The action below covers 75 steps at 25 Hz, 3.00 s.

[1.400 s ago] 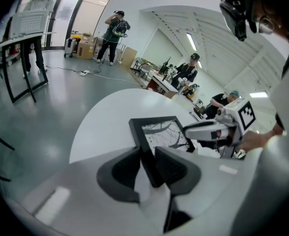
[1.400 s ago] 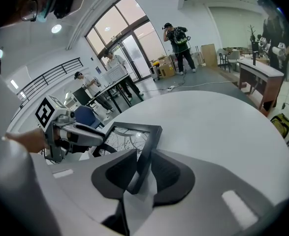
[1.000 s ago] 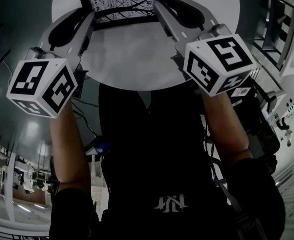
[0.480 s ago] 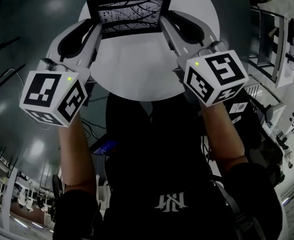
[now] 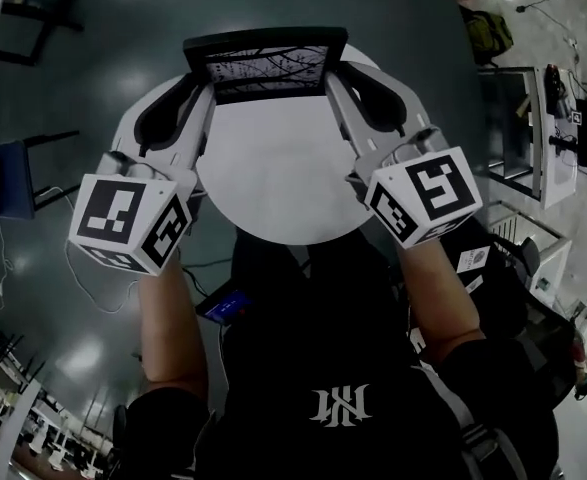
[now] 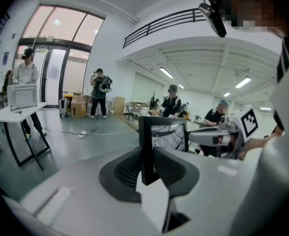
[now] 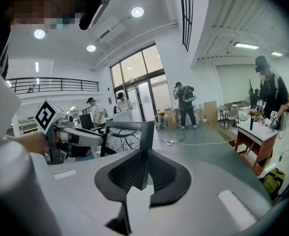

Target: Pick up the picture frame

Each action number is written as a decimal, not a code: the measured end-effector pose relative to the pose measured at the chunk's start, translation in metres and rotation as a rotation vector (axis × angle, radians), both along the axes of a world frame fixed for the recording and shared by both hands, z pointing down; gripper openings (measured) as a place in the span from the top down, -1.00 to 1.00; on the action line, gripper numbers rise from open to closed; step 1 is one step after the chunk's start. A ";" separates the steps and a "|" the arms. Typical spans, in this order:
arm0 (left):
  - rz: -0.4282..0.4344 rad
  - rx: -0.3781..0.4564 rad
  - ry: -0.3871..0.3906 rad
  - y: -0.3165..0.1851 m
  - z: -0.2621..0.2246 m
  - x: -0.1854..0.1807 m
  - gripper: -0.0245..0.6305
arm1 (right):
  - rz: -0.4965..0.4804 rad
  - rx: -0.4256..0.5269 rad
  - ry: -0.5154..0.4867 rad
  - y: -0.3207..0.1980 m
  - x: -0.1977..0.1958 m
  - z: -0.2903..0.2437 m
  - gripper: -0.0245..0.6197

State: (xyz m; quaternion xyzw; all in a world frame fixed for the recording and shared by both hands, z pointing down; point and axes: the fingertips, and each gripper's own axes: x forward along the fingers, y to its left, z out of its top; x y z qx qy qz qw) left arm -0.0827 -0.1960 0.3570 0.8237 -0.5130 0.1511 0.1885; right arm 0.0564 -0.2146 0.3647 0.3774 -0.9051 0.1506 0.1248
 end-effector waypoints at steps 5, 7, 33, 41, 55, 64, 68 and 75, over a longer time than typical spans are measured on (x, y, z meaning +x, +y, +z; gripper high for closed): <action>-0.003 0.110 -0.017 -0.005 -0.069 0.001 0.71 | 0.006 0.104 -0.022 -0.006 0.001 -0.068 0.80; -0.005 0.144 -0.018 -0.004 -0.094 0.003 0.71 | 0.010 0.144 -0.030 -0.005 0.003 -0.096 0.80; 0.022 0.562 -0.087 0.061 -0.372 0.036 0.71 | 0.076 0.583 -0.201 0.064 0.038 -0.373 0.82; 0.042 0.658 -0.105 0.084 -0.416 0.061 0.71 | 0.094 0.676 -0.225 0.087 0.063 -0.413 0.82; 0.077 0.684 -0.084 0.074 -0.427 0.083 0.71 | 0.128 0.736 -0.259 0.086 0.088 -0.432 0.83; 0.085 0.677 -0.105 0.059 -0.426 0.106 0.71 | 0.129 0.732 -0.301 0.068 0.112 -0.433 0.84; 0.066 0.676 -0.112 0.058 -0.428 0.106 0.71 | 0.112 0.731 -0.310 0.066 0.112 -0.434 0.84; 0.057 0.663 -0.121 0.053 -0.417 0.115 0.71 | 0.104 0.723 -0.326 0.056 0.121 -0.428 0.84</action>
